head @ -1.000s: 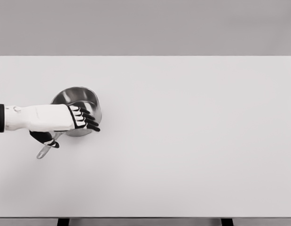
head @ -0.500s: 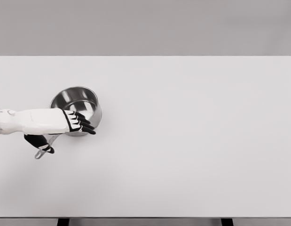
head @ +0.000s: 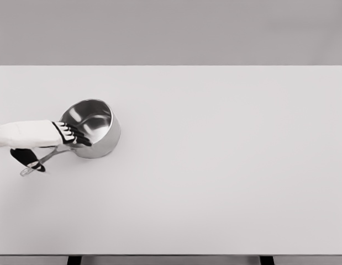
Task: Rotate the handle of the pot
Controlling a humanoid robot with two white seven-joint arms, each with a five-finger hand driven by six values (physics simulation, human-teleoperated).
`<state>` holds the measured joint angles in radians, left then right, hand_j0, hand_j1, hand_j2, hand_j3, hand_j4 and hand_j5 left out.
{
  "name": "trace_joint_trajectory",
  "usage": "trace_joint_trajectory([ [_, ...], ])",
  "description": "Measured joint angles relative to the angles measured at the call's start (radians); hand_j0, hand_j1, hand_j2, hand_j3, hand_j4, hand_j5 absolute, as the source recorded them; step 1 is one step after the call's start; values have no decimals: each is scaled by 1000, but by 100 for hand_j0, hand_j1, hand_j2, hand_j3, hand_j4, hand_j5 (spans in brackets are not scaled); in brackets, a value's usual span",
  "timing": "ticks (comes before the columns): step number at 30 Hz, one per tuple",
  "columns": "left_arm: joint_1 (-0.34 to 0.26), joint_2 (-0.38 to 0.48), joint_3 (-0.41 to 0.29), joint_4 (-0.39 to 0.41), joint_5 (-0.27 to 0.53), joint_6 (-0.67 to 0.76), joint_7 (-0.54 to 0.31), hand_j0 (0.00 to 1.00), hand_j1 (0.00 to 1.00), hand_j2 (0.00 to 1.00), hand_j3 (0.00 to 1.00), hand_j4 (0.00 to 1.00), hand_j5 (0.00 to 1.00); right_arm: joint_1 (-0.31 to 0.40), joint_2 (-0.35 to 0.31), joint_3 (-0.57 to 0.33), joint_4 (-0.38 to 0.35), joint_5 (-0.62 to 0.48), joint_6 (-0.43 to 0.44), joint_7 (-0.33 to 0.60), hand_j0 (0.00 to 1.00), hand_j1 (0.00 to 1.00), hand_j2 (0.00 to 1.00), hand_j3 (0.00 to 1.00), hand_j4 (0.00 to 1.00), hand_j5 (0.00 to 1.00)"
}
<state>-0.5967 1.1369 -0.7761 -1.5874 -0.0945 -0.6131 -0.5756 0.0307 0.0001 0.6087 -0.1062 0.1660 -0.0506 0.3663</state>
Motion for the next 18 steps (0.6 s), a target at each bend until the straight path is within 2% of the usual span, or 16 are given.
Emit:
trace_joint_trajectory([
  [10, -21, -4, 26, 101, 0, 0, 1, 100, 100, 100, 100, 100, 100, 0, 0, 0, 0, 0, 0, 0, 100, 100, 100, 100, 100, 100],
  [18, -41, -16, 34, 148, -3, 0, 2, 100, 100, 100, 100, 100, 100, 0, 0, 0, 0, 0, 0, 0, 100, 100, 100, 100, 100, 100],
])
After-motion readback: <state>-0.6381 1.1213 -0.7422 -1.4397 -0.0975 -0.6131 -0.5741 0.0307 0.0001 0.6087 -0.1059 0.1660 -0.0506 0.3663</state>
